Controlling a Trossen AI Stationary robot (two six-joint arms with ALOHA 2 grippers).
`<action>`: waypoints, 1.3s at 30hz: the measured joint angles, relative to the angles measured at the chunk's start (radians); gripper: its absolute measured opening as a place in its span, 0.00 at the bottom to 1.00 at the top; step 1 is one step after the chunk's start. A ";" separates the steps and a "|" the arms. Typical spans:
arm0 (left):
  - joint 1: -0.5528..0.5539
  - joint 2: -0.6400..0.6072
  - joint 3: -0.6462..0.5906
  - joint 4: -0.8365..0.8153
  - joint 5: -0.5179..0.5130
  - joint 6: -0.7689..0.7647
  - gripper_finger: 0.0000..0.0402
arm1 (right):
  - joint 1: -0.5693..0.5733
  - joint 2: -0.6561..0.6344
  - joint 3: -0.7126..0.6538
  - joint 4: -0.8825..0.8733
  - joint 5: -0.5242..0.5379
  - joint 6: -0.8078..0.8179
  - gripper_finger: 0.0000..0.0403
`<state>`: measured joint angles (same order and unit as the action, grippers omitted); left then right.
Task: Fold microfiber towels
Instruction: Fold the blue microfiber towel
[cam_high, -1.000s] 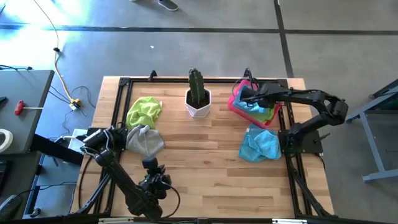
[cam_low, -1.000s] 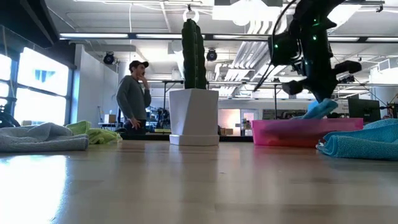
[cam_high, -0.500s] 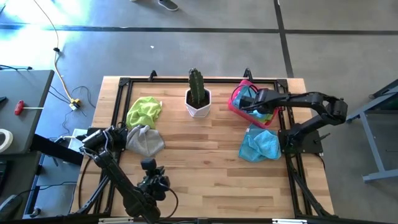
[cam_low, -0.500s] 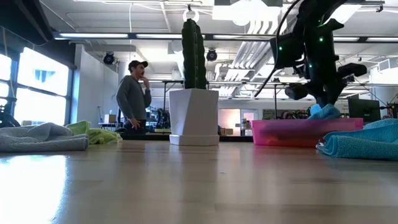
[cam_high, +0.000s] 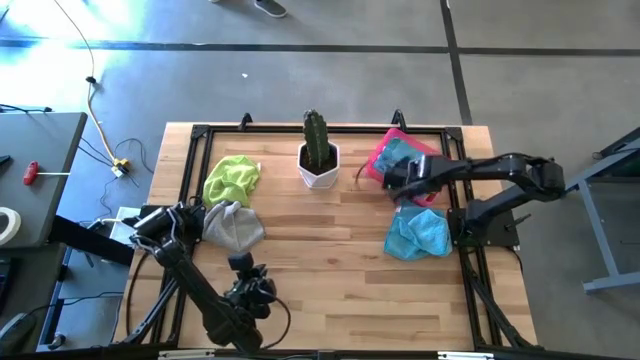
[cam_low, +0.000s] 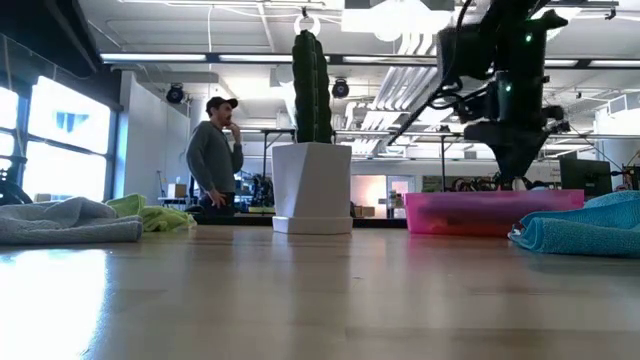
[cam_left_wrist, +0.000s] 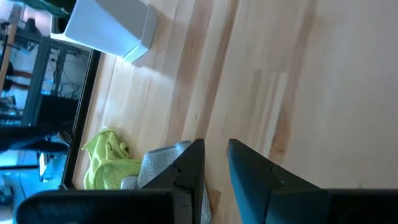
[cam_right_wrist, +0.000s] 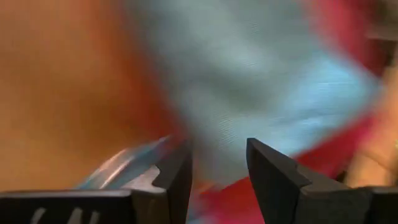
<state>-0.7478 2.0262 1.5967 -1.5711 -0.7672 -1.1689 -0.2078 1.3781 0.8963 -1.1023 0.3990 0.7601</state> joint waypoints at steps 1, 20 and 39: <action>0.007 0.000 0.000 0.000 -0.002 -0.006 0.16 | 0.037 0.000 0.000 0.023 -0.069 -0.047 0.36; 0.114 0.000 -0.001 0.167 0.030 0.026 0.16 | 0.493 0.051 -0.004 -0.035 -0.318 0.339 0.36; 0.110 0.000 -0.001 0.209 0.058 0.028 0.16 | 0.504 0.187 -0.004 -0.018 -0.333 0.206 0.10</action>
<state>-0.6380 2.0262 1.5959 -1.3617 -0.7092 -1.1408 0.2966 1.5654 0.8921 -1.1206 0.0663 0.9664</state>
